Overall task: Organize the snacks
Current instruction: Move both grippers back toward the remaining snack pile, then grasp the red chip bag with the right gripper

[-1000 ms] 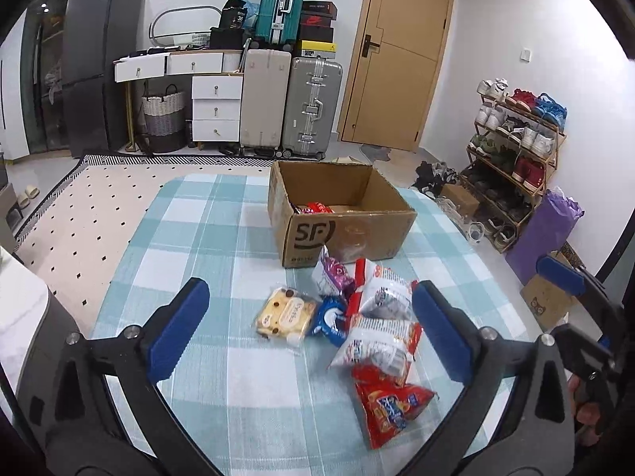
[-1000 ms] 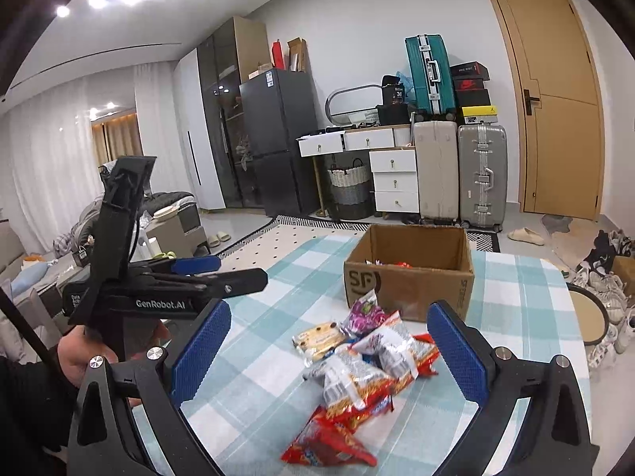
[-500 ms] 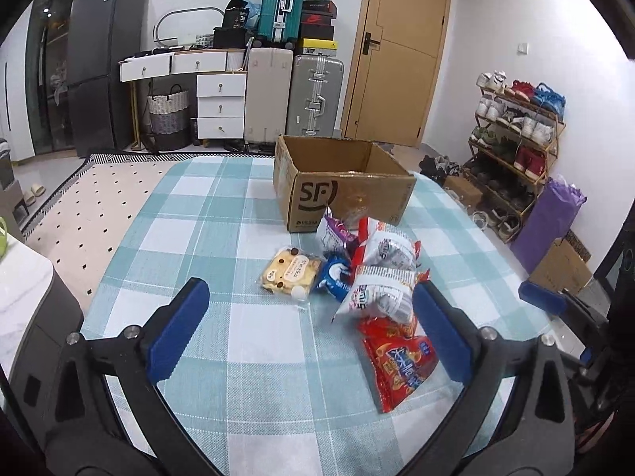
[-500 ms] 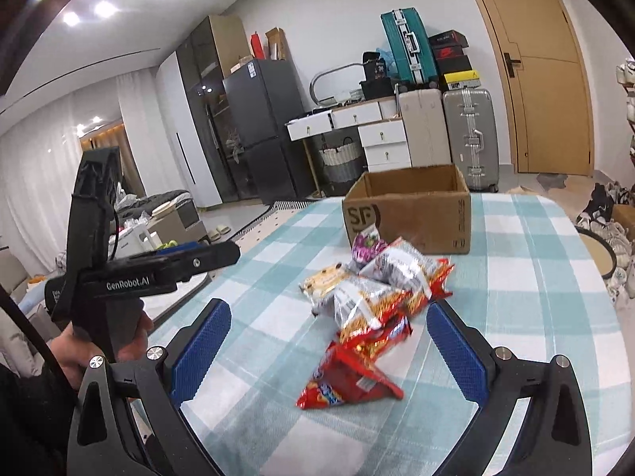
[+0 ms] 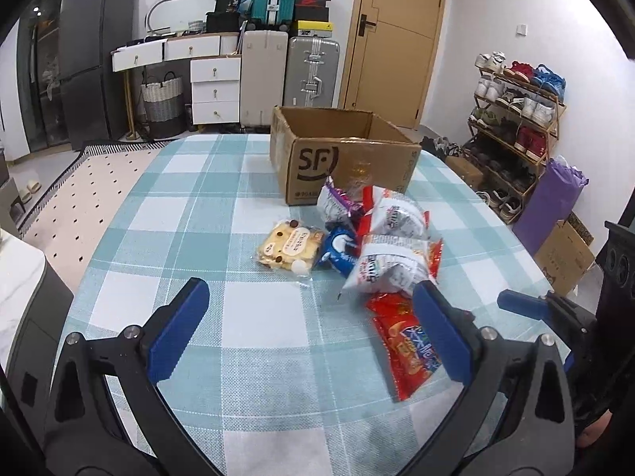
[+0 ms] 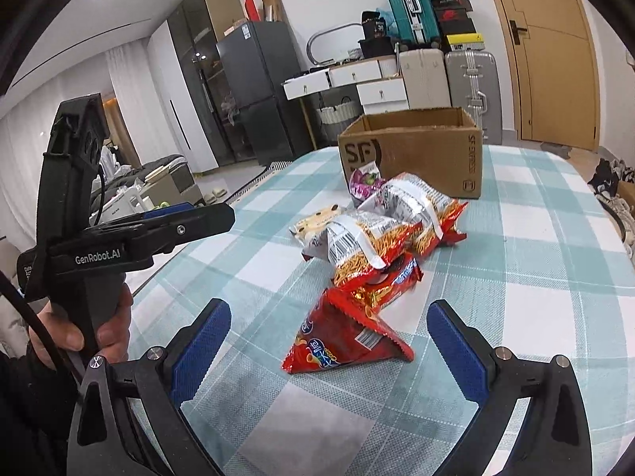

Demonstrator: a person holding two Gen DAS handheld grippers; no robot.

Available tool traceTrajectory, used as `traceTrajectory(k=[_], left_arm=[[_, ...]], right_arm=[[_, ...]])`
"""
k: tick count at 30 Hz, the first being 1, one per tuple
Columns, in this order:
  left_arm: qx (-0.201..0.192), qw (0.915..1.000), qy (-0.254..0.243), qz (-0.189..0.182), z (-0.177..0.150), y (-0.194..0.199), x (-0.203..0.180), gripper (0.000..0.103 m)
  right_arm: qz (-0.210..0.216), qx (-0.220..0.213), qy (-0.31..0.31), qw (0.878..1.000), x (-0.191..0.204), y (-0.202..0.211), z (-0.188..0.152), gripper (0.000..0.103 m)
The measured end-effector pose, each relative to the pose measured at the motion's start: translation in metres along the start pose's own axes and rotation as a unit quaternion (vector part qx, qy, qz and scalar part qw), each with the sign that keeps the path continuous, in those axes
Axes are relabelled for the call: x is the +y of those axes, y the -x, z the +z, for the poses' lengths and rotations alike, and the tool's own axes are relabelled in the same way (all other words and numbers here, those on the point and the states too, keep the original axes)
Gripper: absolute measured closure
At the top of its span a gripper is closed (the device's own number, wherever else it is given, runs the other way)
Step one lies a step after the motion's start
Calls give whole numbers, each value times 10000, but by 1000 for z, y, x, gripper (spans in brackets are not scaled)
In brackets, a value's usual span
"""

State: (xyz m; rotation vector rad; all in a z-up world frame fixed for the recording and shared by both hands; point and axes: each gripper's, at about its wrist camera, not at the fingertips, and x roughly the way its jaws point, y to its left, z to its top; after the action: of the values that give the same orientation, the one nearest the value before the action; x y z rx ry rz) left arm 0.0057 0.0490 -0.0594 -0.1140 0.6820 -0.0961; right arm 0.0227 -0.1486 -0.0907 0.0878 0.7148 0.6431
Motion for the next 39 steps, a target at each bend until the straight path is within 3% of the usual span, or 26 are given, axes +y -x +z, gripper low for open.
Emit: traceTrajectory(k=[22, 28, 29, 39], left_arm=[[700, 9964, 467, -55, -31, -78, 50, 1], [804, 9954, 526, -33, -32, -86, 53, 1], [809, 9954, 516, -29, -32, -87, 52, 1], [832, 9952, 521, 15, -34, -77, 48, 1]], right_arm=[[57, 744, 8, 9972, -12, -64, 4, 5], [176, 1077, -83, 9940, -14, -81, 2, 24], [211, 1108, -92, 9936, -15, -83, 1, 32], [256, 1078, -67, 9938, -13, -77, -7, 51]])
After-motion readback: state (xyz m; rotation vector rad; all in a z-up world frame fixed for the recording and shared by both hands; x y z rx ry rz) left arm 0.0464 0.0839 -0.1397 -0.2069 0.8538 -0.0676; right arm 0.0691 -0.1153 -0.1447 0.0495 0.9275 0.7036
